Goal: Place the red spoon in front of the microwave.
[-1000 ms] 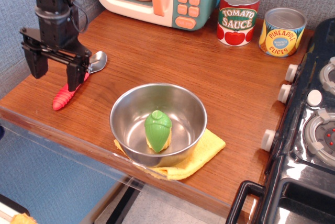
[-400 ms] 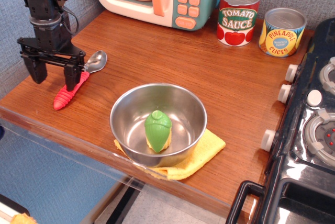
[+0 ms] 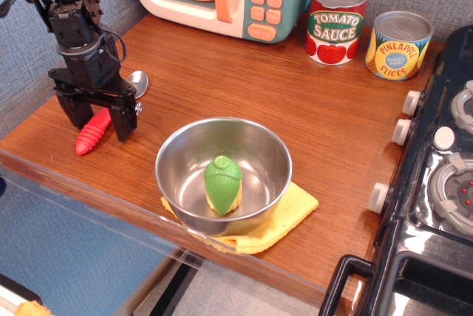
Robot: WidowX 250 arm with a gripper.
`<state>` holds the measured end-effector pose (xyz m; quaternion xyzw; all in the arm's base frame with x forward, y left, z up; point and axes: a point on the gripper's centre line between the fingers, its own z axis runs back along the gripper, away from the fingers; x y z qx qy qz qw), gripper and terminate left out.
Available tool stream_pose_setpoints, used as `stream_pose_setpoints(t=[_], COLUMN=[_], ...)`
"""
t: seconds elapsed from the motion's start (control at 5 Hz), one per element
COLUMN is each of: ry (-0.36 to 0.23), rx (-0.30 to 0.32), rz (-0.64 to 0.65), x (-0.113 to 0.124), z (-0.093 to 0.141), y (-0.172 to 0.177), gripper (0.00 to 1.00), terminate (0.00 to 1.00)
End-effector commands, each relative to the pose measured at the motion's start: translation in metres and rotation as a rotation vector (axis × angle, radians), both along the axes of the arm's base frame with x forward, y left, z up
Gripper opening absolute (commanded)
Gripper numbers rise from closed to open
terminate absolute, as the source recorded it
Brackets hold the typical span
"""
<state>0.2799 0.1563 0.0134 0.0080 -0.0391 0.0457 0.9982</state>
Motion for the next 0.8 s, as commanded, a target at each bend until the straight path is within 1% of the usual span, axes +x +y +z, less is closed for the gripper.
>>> stream_pose_setpoints(t=[0.0, 0.4, 0.6], ry=[-0.025, 0.019, 0.026], rx=[0.034, 0.045, 0.022], rz=[0.02, 0.023, -0.025], x=[0.0035, 0.0035, 0.0099], z=[0.0113, 0.0049, 0.0063], y=[0.0037, 0.0052, 0.0004], gripper=[0.0, 0.0, 0.0], terminate=[0.0, 0.0, 0.0])
